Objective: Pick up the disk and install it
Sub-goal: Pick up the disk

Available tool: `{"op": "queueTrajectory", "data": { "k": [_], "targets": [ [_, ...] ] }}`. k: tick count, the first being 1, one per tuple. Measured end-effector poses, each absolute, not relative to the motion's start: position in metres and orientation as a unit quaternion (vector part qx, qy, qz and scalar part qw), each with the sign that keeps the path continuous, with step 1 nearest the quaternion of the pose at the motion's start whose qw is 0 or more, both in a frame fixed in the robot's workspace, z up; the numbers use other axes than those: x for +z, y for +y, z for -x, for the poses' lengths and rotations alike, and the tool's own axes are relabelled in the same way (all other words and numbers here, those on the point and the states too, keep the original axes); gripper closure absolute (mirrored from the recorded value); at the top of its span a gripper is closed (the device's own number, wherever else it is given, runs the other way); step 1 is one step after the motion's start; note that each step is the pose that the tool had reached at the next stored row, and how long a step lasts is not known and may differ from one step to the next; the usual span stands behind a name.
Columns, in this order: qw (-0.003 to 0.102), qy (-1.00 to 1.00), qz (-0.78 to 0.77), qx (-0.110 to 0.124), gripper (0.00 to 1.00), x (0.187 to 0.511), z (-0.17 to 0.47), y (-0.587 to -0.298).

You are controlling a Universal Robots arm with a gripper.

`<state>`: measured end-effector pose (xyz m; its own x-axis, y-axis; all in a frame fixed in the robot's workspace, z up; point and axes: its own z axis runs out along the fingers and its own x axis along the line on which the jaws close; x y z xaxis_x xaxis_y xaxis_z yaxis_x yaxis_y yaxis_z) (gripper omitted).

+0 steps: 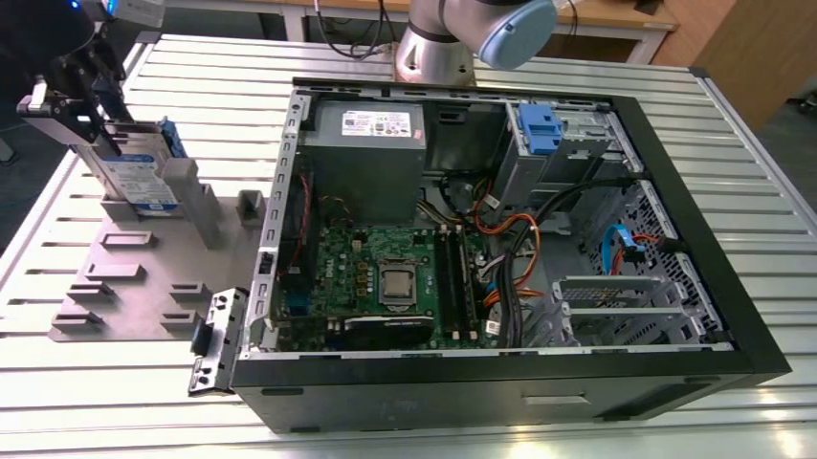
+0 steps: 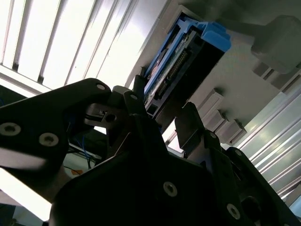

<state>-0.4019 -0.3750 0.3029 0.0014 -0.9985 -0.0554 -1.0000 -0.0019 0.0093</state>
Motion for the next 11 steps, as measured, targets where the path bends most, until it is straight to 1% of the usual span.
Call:
{"op": "queueTrajectory", "data": {
  "k": [9, 10, 11],
  "targets": [
    [0.016, 0.706, 0.707, 0.023, 0.48, 0.3028, 0.4019, -0.3750],
    [0.016, 0.706, 0.707, 0.023, 0.55, 0.3028, 0.4019, -0.3750],
    [0.016, 0.706, 0.707, 0.023, 0.55, 0.3027, 0.4018, -0.3750]
  ]
}}
